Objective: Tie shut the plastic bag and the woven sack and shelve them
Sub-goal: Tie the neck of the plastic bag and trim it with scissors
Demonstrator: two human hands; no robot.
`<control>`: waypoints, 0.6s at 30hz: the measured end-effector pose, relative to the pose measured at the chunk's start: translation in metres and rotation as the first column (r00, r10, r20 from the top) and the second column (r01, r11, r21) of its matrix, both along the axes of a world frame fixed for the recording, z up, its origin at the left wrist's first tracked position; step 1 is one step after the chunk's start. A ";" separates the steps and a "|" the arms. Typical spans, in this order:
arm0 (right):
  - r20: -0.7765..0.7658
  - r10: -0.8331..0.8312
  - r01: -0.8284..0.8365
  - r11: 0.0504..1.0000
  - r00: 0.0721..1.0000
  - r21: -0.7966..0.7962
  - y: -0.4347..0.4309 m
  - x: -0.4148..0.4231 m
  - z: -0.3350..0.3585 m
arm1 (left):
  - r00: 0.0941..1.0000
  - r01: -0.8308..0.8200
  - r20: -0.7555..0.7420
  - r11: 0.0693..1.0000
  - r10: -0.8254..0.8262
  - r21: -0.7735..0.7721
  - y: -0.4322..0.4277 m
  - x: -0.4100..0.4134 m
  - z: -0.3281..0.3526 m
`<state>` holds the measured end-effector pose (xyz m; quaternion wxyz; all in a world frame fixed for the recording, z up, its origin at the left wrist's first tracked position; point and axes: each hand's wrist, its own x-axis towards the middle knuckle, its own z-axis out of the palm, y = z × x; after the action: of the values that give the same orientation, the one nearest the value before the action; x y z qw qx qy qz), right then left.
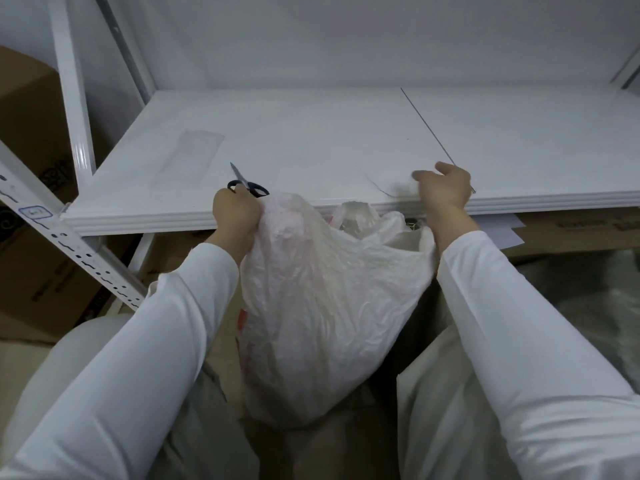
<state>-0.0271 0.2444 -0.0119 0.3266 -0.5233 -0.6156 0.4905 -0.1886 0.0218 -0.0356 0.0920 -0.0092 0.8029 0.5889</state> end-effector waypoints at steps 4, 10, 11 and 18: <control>0.205 0.245 -0.304 0.890 0.947 0.340 -0.025 -0.010 -0.001 | 0.999 0.052 0.005 0.994 -0.053 0.094 0.006 0.003 0.002; 0.655 0.354 -0.665 0.680 0.667 0.309 -0.035 -0.007 -0.013 | 0.992 0.101 0.054 0.983 -0.111 0.153 0.004 -0.002 0.001; 0.656 0.299 -0.610 0.728 0.693 0.312 -0.036 -0.004 -0.012 | 0.992 0.110 0.049 0.982 -0.119 0.150 0.004 0.000 0.002; 0.734 -0.030 -0.295 0.904 0.679 0.310 -0.021 0.038 -0.001 | 0.987 0.148 0.045 0.977 -0.157 0.155 0.004 0.010 0.001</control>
<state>0.0107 0.2233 -0.0126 0.1208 -0.5472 -0.8181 0.1292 -0.1783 0.0255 -0.0347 0.1602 0.0426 0.7513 0.6389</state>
